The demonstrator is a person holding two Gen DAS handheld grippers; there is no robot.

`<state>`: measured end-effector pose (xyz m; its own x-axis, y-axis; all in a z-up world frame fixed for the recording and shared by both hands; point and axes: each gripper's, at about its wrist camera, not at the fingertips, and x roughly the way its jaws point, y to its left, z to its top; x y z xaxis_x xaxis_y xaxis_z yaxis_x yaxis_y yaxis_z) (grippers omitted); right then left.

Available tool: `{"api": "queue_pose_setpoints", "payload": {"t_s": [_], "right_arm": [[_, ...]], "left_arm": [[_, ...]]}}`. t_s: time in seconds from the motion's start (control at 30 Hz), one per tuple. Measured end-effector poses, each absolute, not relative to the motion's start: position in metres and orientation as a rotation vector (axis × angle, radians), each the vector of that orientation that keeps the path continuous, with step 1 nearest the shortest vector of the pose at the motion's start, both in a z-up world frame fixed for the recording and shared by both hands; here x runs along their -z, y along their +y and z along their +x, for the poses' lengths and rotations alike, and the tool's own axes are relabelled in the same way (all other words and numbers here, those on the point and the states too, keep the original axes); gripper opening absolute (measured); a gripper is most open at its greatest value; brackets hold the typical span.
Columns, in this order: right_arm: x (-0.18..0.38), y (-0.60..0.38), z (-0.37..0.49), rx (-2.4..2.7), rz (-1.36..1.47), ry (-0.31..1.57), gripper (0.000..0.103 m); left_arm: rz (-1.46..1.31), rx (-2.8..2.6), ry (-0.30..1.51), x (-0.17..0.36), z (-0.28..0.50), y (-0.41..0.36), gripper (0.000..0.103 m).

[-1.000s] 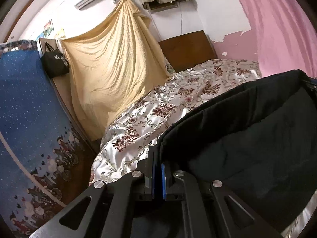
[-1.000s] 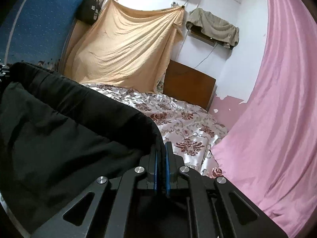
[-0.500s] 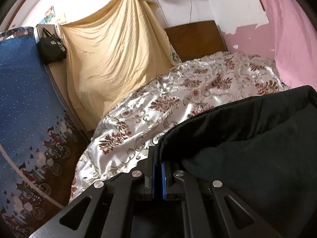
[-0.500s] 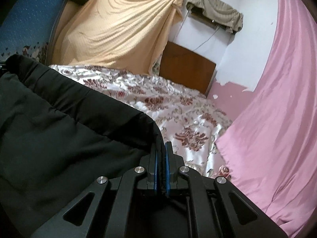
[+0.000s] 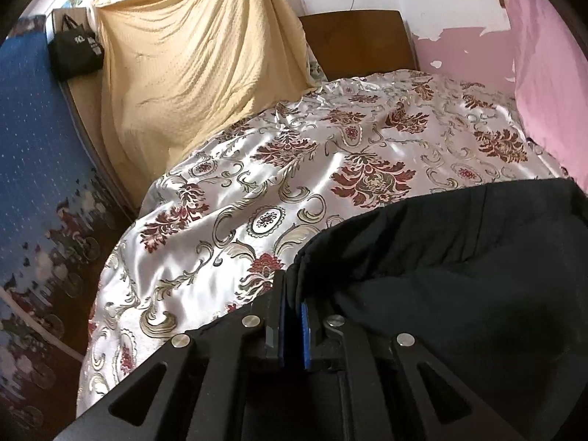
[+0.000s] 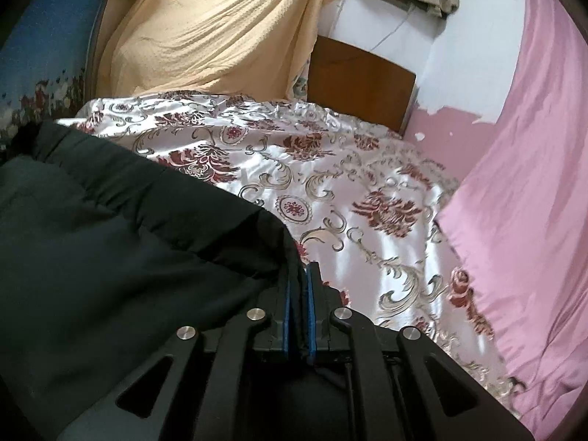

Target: Fold large clothes

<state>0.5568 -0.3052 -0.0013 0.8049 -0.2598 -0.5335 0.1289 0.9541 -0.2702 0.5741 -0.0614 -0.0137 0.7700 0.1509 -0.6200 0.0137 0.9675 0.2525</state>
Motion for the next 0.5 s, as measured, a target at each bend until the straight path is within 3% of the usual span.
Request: {"api": "queue_pose_setpoints", "payload": {"t_s": [0.17, 0.2, 0.27, 0.3, 0.33, 0.37, 0.4, 0.5], "right_arm": [[0.006, -0.312, 0.549, 0.184, -0.202, 0.601, 0.01], [0.005, -0.313, 0.547, 0.178, -0.198, 0.596, 0.012], [0.001, -0.316, 0.543, 0.154, -0.182, 0.582, 0.017], [-0.002, -0.317, 0.541, 0.137, -0.172, 0.569, 0.026], [-0.006, -0.319, 0.536, 0.114, -0.159, 0.546, 0.034], [-0.012, -0.321, 0.529, 0.097, -0.151, 0.517, 0.053], [-0.015, -0.322, 0.524, 0.088, -0.147, 0.495, 0.066], [-0.028, -0.322, 0.503, 0.037, -0.139, 0.45, 0.072]], "left_arm": [[0.212, -0.048, 0.703, 0.009, 0.57, -0.057, 0.01], [0.187, -0.032, 0.697, 0.007, 0.568, -0.053, 0.019], [0.102, 0.029, 0.661, -0.004, 0.559, -0.044, 0.05], [0.071, 0.048, 0.634, -0.009, 0.555, -0.042, 0.078], [0.043, 0.058, 0.591, -0.015, 0.547, -0.039, 0.089], [0.023, 0.067, 0.54, -0.021, 0.539, -0.038, 0.09], [0.018, 0.082, 0.508, -0.027, 0.531, -0.039, 0.091], [0.036, 0.134, 0.498, -0.033, 0.515, -0.048, 0.092]]}}
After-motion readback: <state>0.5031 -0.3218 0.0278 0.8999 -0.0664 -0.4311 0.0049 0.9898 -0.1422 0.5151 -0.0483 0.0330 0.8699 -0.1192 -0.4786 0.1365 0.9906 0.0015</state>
